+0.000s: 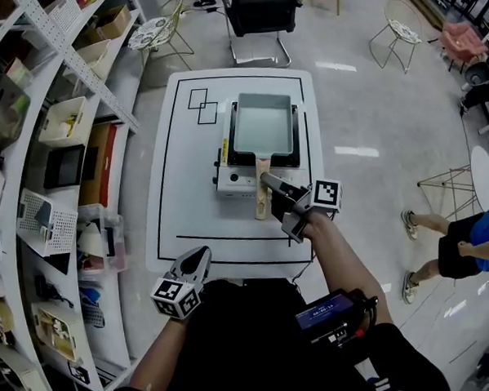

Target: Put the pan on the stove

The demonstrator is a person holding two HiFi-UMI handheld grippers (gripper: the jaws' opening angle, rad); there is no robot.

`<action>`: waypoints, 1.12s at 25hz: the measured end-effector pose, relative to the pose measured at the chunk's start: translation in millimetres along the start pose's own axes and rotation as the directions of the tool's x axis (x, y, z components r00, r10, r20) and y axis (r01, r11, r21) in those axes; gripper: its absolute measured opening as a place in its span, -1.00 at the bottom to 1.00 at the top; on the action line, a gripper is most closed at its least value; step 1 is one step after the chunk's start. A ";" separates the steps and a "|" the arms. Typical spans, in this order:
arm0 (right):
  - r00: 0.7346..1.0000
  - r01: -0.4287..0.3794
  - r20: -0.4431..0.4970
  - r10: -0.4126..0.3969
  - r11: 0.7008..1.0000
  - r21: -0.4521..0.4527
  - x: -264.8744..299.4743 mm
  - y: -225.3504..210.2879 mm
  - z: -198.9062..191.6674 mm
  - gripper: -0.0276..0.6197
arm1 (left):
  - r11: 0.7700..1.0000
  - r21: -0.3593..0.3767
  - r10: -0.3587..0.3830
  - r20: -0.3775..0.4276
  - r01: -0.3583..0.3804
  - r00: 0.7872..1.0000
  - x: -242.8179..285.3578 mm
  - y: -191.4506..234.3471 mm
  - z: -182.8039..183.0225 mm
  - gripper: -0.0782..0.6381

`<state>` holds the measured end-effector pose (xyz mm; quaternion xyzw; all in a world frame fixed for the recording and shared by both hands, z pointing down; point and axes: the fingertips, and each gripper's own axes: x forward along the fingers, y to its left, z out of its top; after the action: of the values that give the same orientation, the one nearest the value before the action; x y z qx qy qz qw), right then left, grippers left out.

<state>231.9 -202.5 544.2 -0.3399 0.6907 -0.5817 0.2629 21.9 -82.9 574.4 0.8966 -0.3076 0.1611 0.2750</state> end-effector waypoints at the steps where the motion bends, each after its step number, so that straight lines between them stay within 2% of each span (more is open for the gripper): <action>1: 1.000 -0.005 0.007 0.005 1.000 0.000 -1.5 0.3 1.7 -0.33 | 1.000 0.000 -0.002 0.002 0.002 1.000 2.0 1.6 2.0 -0.76; 3: 1.000 -0.001 0.023 0.001 1.000 -0.005 -7.6 -0.1 4.4 -0.33 | 1.000 0.006 -0.016 0.006 0.016 1.000 6.5 2.0 6.6 -0.76; 7: 0.998 0.022 0.063 -0.018 0.997 -0.073 -26.6 7.2 9.9 -0.36 | 0.997 0.035 -0.068 -0.003 0.068 0.998 16.9 -1.8 13.5 -0.76; 10: 0.991 0.078 0.114 -0.064 0.989 -0.127 -42.9 9.2 9.9 -0.54 | 0.992 0.062 -0.107 -0.016 0.108 0.994 23.0 -4.0 21.4 -0.76; 12: 0.984 0.122 0.155 -0.094 0.975 -0.188 -55.3 12.6 9.1 -0.71 | 0.988 0.076 -0.131 -0.023 0.133 0.991 25.7 -6.6 27.5 -0.76; 14: 0.975 0.163 0.189 -0.116 0.954 -0.251 -67.1 16.2 7.4 -0.77 | 0.985 0.086 -0.150 -0.022 0.152 0.988 27.6 -7.6 33.7 -0.76; 16: 0.967 0.202 0.212 -0.139 0.926 -0.318 -77.1 18.1 4.1 -0.80 | 0.981 0.095 -0.166 -0.019 0.168 0.986 28.5 -6.6 39.9 -0.76; 19: 0.957 0.257 0.234 -0.168 0.868 -0.424 -90.8 18.4 -4.1 -0.83 | 0.976 0.111 -0.186 -0.014 0.186 0.982 29.8 -3.8 49.0 -0.76; 23: 0.943 0.313 0.267 -0.197 0.797 -0.517 -106.5 18.5 -23.5 -0.83 | 0.970 0.127 -0.209 -0.007 0.208 0.978 29.2 0.2 59.5 -0.76; 28: 0.924 0.379 0.290 -0.248 0.680 -0.627 -118.2 21.3 -48.2 -0.83 | 0.964 0.142 -0.225 -0.003 0.223 0.974 30.7 6.0 69.5 -0.76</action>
<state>266.3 -78.8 528.4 -0.5765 0.7576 -0.2954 0.0796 49.7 -142.2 535.4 0.9438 -0.1941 0.1444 0.2252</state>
